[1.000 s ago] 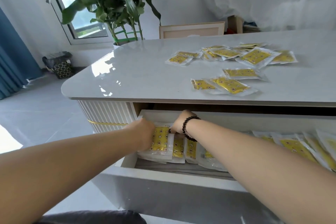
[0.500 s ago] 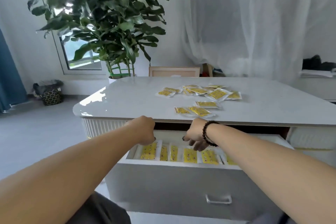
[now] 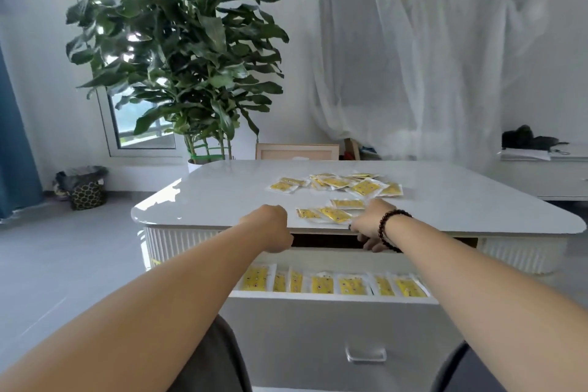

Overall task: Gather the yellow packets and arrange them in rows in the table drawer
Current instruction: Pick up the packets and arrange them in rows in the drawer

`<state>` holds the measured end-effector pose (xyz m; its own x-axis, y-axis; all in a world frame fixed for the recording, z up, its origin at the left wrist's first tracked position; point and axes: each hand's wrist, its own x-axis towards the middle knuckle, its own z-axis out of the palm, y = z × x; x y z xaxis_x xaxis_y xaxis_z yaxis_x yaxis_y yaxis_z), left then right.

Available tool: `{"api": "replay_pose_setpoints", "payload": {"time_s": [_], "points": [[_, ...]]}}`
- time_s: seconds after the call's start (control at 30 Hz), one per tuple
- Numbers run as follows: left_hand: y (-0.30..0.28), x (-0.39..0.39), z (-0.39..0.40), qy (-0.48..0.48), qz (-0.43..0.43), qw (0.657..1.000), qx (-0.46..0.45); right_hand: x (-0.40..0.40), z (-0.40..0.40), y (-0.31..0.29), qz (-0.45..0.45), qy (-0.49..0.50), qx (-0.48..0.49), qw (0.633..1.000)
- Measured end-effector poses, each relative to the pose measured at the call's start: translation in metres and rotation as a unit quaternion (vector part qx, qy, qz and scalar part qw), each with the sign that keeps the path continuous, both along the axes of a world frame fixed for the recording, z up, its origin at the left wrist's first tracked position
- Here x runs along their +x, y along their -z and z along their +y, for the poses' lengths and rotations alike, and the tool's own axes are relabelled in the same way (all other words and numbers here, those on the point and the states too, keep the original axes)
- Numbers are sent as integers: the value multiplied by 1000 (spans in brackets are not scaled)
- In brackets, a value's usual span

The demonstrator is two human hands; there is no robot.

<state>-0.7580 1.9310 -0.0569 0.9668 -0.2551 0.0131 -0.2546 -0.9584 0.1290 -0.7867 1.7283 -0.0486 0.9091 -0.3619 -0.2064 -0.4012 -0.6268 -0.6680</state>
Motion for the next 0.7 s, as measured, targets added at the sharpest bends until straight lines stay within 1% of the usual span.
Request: {"api": "replay_pose_setpoints", "payload": {"time_s": [0.07, 0.13, 0.23, 0.3, 0.43, 0.53, 0.6, 0.7], "points": [[1, 11, -4, -14, 25, 998, -55, 7, -6, 11, -2, 16, 11, 1000], [5, 22, -10, -36, 58, 989, -130, 17, -11, 17, -5, 32, 28, 999], [17, 45, -20, -66, 85, 966, -233, 41, -15, 21, -47, 64, 60, 995], [23, 64, -25, -78, 81, 957, -266, 58, -15, 22, -82, 81, 49, 992], [28, 105, -37, -83, 41, 959, -266, 97, -19, 29, -113, 100, -17, 988], [27, 129, -47, -73, 25, 963, -257, 127, -15, 34, -103, 94, -35, 990], [27, 144, -55, -64, 43, 969, -235, 143, -11, 39, -63, 92, -55, 992], [33, 163, -66, -61, 94, 967, -228, 167, -8, 54, -16, 128, -100, 987]]}}
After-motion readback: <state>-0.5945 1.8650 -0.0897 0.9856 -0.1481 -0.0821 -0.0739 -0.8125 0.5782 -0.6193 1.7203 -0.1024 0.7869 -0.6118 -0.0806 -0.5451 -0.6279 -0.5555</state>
